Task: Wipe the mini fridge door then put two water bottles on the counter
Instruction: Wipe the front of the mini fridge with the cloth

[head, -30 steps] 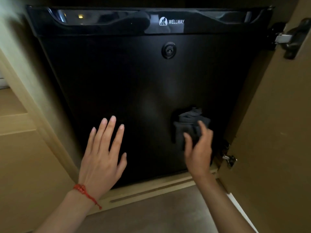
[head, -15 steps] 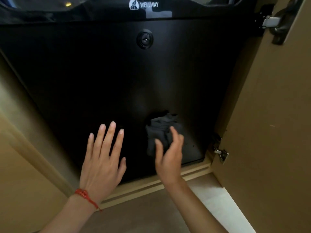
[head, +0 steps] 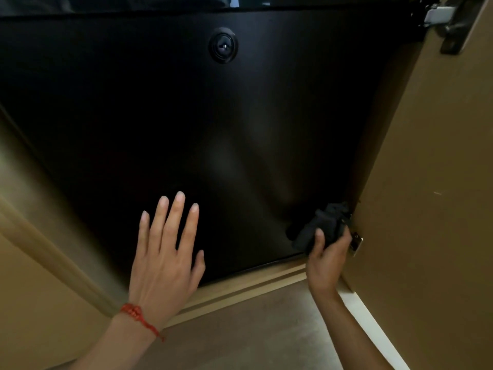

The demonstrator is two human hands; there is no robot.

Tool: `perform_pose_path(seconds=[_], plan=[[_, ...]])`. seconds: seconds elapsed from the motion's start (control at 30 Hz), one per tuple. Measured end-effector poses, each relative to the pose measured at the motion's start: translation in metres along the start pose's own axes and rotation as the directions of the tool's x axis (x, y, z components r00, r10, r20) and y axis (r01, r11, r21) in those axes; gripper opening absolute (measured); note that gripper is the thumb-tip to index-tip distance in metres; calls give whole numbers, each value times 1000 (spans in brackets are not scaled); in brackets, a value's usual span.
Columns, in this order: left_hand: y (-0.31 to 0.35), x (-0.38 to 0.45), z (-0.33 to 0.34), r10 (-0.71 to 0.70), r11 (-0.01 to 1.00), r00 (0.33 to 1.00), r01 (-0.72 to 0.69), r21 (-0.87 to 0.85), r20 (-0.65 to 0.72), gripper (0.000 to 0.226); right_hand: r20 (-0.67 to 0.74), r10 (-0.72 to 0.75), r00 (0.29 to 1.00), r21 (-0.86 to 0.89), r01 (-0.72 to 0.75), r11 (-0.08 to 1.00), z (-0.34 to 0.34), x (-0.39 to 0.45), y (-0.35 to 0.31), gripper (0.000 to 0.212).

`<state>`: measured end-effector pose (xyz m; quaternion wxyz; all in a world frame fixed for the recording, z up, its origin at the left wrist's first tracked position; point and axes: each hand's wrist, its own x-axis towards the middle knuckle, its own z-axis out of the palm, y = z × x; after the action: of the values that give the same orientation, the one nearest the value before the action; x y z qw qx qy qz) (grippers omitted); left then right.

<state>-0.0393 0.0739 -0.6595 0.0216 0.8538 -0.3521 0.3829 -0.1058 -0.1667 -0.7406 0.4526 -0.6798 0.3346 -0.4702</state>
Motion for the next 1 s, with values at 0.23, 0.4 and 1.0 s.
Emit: perform_pose_path(seconds=[0.23,0.4,1.0], plan=[[11,1,13,53,999,998,-53,-1,18,68,-58,-34,998,137,42,990,8,2,-25,52],[10,2,15,49,999,999,-49,1,22,68,-93,-171,981,159,184,970,13,15,-47,52],[-39,-32,0,-82,997,995,81,8,52,66,87,-293,952,178,274,945,68,-83,-49,50]])
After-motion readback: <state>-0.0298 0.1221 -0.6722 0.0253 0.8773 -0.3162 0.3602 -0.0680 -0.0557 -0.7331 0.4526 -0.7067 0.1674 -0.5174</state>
